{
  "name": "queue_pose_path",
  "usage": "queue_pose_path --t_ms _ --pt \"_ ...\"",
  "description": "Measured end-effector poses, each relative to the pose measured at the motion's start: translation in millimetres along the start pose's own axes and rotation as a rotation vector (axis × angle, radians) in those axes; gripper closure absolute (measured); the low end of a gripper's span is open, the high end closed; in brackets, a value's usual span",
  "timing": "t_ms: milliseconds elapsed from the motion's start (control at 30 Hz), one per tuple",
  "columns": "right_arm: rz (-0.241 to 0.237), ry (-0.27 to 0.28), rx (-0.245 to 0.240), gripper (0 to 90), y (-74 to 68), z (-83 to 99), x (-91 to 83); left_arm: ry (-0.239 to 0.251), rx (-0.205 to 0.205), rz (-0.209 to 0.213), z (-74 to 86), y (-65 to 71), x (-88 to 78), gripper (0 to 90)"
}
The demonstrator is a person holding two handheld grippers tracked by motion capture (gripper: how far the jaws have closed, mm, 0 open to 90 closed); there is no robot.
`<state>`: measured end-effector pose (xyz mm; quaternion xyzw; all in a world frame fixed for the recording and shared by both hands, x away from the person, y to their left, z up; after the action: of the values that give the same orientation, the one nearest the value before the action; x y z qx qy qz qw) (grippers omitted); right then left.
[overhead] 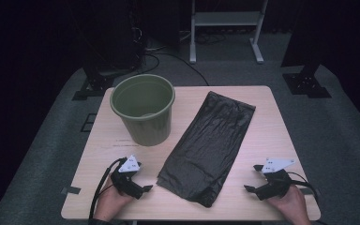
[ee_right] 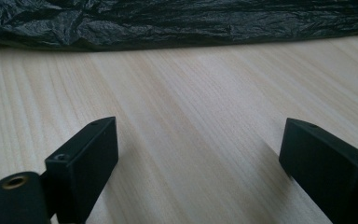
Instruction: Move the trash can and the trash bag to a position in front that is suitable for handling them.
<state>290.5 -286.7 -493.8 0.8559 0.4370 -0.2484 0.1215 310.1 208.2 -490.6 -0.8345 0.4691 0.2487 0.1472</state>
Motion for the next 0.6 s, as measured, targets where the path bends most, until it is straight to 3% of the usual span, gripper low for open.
queue_pose_path --t_ms 400,600 --pt "0.017 -0.005 0.02 12.1 -2.4 -2.2 -0.7 0.0 -0.003 -0.001 0.4 0.5 -0.7 0.0" --pt "0.013 0.034 0.029 12.3 -8.4 -14.8 -0.2 0.001 -0.005 -0.002 0.6 0.7 -0.9 0.0"
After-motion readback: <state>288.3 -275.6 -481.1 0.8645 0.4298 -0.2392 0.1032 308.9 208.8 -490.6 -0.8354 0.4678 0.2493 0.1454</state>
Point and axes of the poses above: each handheld gripper's, and its own axes: x roughly forward along the jaws, z roughly out of its underside, y roughly to its right, the point moved 1 cm from there along x, roughly forward along the jaws, and after that the axes turned 11 degrees about y, right-handed, at the moved point
